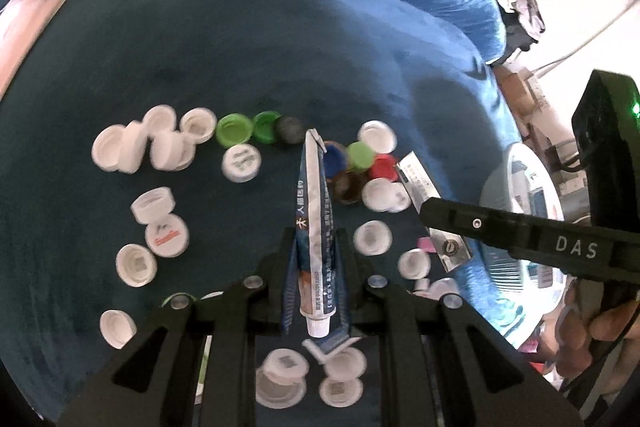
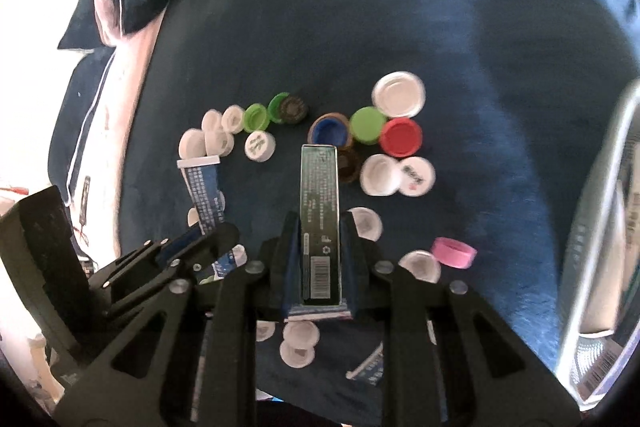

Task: Organize objects
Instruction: 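Lift the green box and the tube and carry them toward the basket, then open both grippers over the basket to drop the box and tube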

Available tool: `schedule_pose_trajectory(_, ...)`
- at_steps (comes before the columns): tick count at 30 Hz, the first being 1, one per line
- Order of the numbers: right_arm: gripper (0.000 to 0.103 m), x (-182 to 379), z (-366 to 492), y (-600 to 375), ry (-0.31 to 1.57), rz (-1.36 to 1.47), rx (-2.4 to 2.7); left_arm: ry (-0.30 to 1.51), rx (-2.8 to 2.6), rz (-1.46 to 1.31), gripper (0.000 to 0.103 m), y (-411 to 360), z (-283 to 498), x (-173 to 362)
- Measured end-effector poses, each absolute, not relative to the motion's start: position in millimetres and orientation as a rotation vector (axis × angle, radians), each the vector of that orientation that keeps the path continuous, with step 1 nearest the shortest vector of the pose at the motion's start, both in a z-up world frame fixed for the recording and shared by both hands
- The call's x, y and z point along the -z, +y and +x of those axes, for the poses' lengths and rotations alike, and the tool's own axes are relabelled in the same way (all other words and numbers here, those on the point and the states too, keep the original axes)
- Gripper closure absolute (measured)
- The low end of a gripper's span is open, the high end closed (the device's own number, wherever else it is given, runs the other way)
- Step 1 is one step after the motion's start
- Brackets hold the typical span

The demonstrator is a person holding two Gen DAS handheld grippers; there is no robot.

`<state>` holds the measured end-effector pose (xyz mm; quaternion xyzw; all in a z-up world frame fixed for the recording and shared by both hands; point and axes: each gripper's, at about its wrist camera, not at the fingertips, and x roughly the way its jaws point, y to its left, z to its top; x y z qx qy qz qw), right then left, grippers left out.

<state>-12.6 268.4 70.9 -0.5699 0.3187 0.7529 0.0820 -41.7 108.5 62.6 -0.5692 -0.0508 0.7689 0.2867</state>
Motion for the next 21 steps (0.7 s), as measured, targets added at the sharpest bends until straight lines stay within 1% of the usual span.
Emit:
schedule_pose_trajectory(6, 0.083, -91, 22, 284, 0.975, -1.577, -2.268, -0.119, -2.029, -1.467, 0.086, 131, -35, -82)
schedule_pose_trajectory(13, 0.083, -122, 73, 305, 1.021, -1.360, -2.302, -0.064, -1.972, -1.400, 0.086, 167, -14, -97)
schedule_pose_trajectory(18, 0.083, -133, 119, 335, 1.108, -1.184, -2.254, -0.042, -1.920, -1.345, 0.086, 196, 2, -111)
schedule_pose_trajectory(21, 0.083, -138, 153, 355, 1.194, -1.051, -2.207, -0.029, -1.892, -1.313, 0.086, 215, 11, -120)
